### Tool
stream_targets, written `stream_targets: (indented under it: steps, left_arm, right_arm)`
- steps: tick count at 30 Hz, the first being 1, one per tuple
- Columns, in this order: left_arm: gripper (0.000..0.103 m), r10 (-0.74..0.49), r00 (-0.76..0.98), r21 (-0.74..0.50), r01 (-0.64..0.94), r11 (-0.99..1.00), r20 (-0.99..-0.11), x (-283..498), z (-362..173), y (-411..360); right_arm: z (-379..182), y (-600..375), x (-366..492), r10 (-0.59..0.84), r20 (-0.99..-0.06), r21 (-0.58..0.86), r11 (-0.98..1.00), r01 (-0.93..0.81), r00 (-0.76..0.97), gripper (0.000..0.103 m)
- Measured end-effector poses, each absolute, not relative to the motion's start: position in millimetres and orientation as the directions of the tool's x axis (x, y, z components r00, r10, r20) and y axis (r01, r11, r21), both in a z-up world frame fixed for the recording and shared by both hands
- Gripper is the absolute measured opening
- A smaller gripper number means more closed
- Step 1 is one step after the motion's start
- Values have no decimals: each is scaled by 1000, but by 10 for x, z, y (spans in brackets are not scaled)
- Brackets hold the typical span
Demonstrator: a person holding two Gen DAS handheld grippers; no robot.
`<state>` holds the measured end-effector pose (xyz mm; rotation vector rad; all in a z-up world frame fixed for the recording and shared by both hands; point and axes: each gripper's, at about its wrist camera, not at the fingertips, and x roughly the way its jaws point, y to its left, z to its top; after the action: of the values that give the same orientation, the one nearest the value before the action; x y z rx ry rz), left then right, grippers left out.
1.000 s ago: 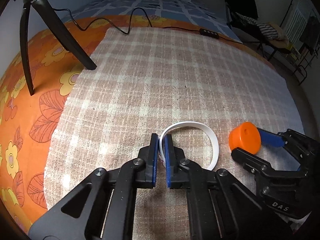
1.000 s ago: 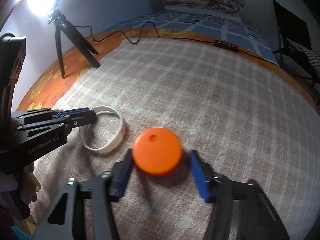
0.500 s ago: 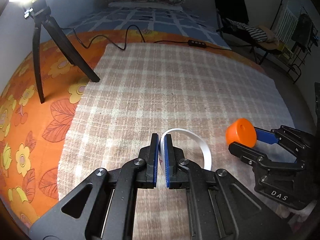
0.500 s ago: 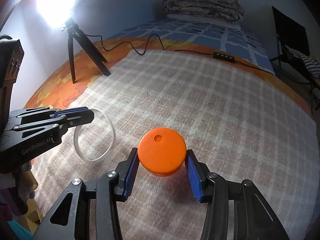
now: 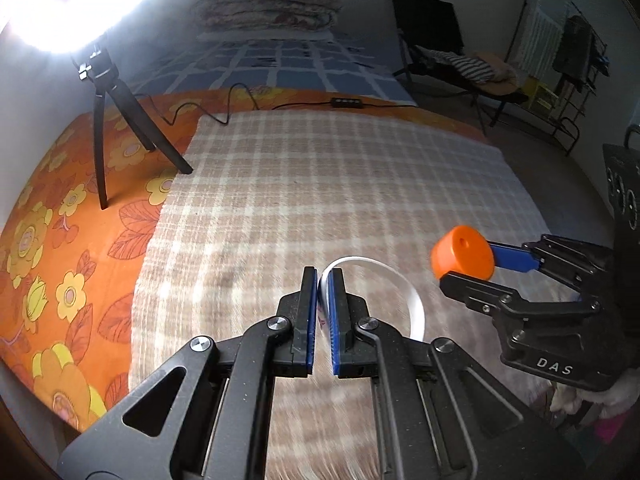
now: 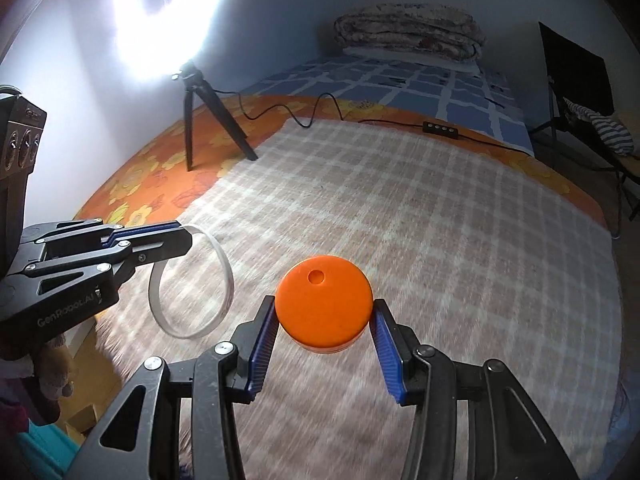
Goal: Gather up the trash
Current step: 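Carry the white band and orange lid over the blue basket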
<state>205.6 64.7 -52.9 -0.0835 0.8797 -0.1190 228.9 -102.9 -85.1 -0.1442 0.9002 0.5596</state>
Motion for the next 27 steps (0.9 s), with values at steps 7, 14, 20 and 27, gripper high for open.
stream_targets:
  steps: [7,14,20,27]
  left_arm:
    - [3,-159,644,-132,90,987,-748,1604,-377,510]
    - [3,-169,643,-138,100,985,-747,1188,-328,382]
    - [3,-180,627,-151,100,984,-758,857,-413,267]
    - [3,-194,591,-166,102,981,-783,500,-634,108]
  right_arm:
    - [-706,-1144,1857,397,-765,79,839,-538,507,48]
    - [-636,-1316,1419,410,-763,95,836,-541,500,48]
    - [-674,-1471,1071,411,-767,101,835,-541,492,48]
    - [-836,-1639,722,423,-782,136,832,-538,457,48]
